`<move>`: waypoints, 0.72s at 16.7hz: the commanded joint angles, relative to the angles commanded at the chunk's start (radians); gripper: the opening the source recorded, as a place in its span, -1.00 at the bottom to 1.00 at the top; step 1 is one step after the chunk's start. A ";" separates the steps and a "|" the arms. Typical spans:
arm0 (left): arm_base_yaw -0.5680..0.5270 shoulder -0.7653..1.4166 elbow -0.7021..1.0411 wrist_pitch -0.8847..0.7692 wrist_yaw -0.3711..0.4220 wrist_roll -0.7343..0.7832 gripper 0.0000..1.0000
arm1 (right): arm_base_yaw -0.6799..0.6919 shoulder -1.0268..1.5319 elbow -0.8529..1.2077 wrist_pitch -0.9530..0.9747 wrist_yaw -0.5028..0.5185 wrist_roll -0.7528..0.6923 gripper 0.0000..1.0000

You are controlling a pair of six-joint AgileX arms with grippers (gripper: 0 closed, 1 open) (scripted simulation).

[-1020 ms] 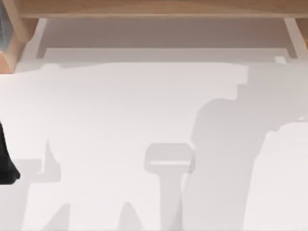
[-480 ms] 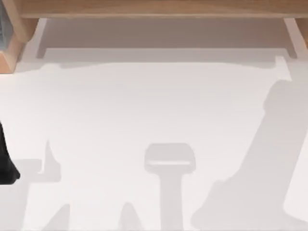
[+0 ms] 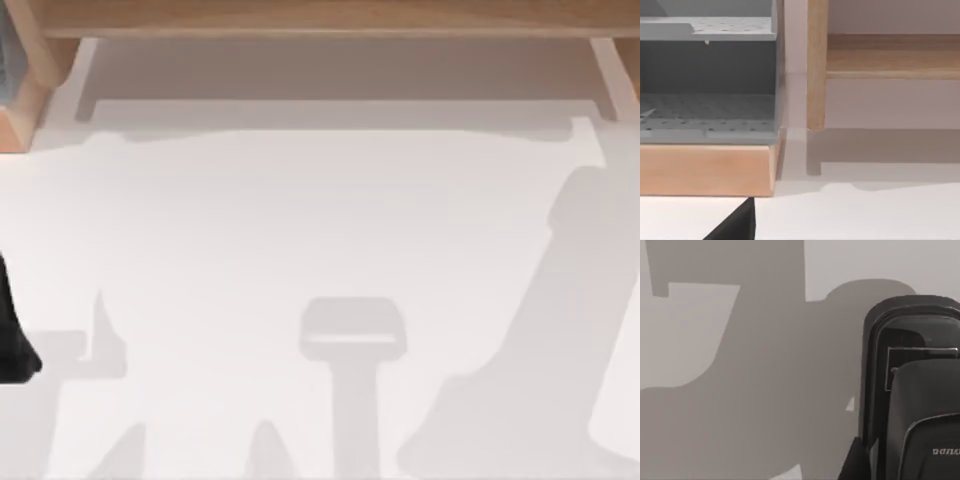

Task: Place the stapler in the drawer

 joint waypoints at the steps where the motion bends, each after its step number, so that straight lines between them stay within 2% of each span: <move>1: 0.000 0.000 0.000 0.000 0.000 0.000 1.00 | 0.000 0.000 0.000 0.000 0.000 0.000 -0.25; 9: 0.000 0.000 0.000 0.000 0.000 0.000 1.00 | 0.000 0.000 0.000 0.000 0.000 0.000 0.96; 12: 0.000 0.000 0.000 0.000 0.000 0.000 1.00 | 0.000 0.000 0.000 0.000 0.000 0.000 1.00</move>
